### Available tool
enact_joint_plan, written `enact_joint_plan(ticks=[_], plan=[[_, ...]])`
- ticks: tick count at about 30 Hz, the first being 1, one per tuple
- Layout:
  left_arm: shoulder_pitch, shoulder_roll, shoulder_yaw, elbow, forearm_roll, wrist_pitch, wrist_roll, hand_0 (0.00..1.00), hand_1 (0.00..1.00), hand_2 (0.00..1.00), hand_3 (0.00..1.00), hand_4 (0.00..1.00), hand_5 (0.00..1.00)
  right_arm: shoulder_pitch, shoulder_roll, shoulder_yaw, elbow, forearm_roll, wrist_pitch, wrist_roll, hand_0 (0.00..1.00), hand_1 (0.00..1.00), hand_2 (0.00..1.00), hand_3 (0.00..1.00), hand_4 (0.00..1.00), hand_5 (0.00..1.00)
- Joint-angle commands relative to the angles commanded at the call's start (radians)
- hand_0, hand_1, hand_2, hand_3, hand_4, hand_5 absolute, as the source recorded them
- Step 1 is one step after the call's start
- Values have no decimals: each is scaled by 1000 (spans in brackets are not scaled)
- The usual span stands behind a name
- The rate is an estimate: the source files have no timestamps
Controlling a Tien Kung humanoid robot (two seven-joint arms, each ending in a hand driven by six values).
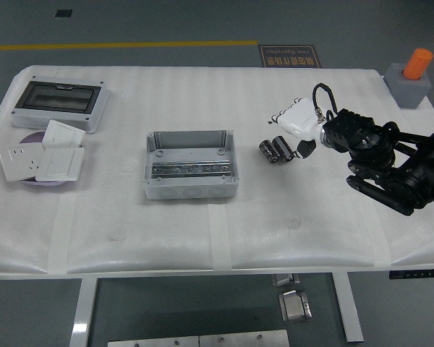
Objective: Pick up the battery,place it into the box
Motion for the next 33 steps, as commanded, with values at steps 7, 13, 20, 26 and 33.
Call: enact_joint_plan(ticks=[7,13,20,26,33], plan=[[-8,0,9,0,-4,-1,-2,461,579,398,501,453,285,-9,33,37,-49,-20,29,24,865,728,811,914,836,202],[-14,2,8,0,2,-2,-1,461,579,399,499,452,286,-21,61,72,-90,-51,62,51,865,725,806,913,839,211],[-19,5,16,0,-1,-3,-3,460,580,397,499,451,288,-33,83,100,-138,-71,81,72,862,722,802,914,836,221],[-27,7,58,0,-36,-3,-15,460,580,396,498,450,291,-49,96,122,-173,-83,91,86,859,717,799,913,836,227],[-31,8,101,0,-70,-2,-26,461,579,393,496,449,293,-66,102,133,-198,-76,91,91,853,712,794,911,835,232]])
